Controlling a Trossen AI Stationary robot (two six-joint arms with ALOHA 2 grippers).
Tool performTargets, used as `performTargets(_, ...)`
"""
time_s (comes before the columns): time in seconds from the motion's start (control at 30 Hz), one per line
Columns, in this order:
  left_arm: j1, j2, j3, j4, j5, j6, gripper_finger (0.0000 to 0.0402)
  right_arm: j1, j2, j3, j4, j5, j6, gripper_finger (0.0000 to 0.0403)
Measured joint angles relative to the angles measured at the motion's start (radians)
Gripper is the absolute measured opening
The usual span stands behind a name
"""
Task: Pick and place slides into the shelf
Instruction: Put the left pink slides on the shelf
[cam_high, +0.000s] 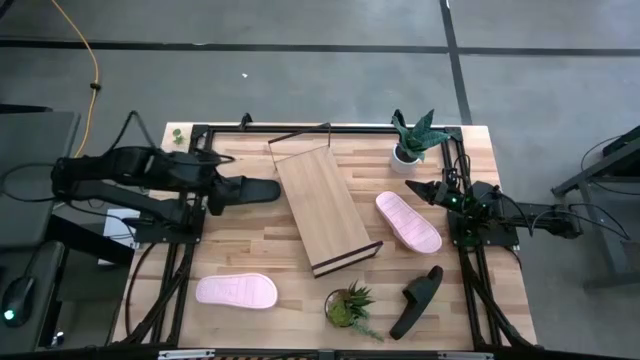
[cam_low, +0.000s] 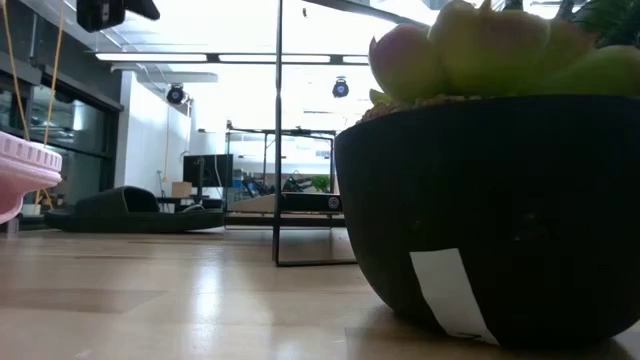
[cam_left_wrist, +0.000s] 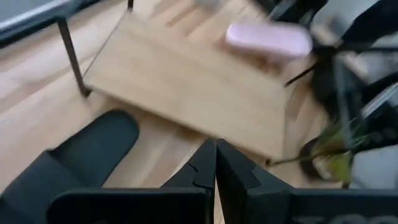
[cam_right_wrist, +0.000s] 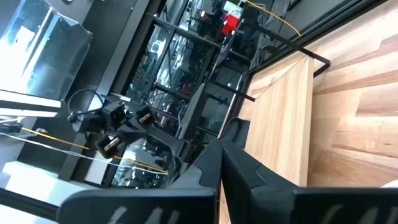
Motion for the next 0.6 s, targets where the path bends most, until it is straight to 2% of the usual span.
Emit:
performTargets(0.2,0.000,0.095,-0.024,-0.012,0.222,0.003,0.0001,0.000,0.000,0.000,-0.002,-0.007,-0.001,0.0000)
performTargets(0.37,0.000,0.163,-0.057,0.012,0.374,0.065,0.0001,0.000,0.000,0.000,-0.005,-0.038,-0.022,0.0000)
performTargets(0.6,-0.002,0.259,-0.139,0.168,0.611,0.173,0.0004,0.000,0.000,0.000,-0.008,-0.066,-0.023,0.0000)
